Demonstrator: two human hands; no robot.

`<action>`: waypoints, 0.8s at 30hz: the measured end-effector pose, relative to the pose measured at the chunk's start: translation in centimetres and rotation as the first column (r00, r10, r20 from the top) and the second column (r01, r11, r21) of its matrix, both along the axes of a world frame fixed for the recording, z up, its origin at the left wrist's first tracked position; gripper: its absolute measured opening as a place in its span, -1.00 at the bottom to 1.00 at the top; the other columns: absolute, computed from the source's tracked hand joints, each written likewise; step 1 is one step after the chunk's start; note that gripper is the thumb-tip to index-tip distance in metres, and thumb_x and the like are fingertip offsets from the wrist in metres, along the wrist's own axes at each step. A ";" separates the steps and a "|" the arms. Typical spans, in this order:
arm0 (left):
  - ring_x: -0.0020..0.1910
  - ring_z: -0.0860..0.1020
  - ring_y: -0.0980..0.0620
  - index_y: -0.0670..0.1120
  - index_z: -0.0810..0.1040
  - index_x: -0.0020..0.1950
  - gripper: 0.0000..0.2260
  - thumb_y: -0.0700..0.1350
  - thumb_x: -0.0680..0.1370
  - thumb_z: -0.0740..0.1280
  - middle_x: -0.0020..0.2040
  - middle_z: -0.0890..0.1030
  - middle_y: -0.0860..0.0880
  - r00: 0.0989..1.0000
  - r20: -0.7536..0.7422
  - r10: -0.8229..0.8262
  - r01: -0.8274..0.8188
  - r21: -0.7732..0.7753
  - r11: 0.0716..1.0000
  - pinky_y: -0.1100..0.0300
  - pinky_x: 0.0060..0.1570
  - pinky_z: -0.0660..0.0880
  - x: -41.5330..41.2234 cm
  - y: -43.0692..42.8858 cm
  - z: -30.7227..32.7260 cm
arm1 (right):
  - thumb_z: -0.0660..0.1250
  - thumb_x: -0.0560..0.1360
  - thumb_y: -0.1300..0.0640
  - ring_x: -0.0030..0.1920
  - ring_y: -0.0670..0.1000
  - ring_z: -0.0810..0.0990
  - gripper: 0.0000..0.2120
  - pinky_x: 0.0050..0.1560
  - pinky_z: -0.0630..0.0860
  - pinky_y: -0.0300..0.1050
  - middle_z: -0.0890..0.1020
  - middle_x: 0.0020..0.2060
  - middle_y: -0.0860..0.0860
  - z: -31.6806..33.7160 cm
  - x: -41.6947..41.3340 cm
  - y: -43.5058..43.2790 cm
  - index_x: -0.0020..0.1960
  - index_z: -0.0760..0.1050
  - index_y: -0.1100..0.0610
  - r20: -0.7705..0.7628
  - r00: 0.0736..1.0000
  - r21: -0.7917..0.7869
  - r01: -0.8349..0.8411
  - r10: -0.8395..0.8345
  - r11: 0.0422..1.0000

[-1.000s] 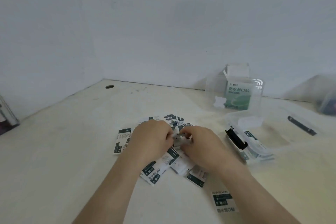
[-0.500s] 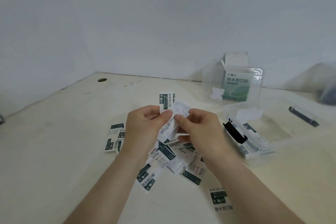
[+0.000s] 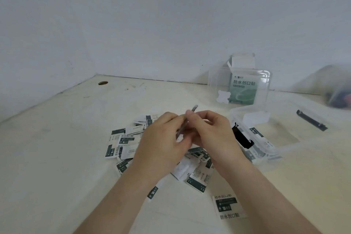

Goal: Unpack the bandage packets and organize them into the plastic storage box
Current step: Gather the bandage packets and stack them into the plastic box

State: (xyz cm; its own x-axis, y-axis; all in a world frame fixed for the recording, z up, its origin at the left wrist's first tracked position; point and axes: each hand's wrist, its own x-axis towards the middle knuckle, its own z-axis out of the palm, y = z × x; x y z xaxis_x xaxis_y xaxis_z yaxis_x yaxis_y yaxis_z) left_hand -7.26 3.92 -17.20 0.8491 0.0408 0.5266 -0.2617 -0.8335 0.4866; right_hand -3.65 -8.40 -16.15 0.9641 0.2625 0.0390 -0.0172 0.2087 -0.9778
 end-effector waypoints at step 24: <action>0.35 0.31 0.09 0.17 0.35 0.43 -0.22 0.42 0.27 0.35 0.35 0.34 0.13 0.741 -0.666 0.090 0.048 0.186 0.981 0.04 0.36 0.30 -1.4 6.1 1.6 | 0.05 0.67 0.15 -0.36 -0.01 0.55 -0.80 -0.31 0.58 -0.13 0.53 -0.27 0.08 -0.4 0.5 0.1 0.05 0.44 0.09 -0.030 0.997 -0.320 0.051 -0.064 0.946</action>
State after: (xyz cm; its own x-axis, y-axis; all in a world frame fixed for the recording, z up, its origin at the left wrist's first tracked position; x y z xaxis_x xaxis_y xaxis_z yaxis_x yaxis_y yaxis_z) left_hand -8.66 10.00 -15.60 0.9839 0.0267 -0.1769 0.0918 -0.9241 0.3711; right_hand -3.19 -8.35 -16.52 0.9771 0.1987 -0.0754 -0.0539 -0.1119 -0.9923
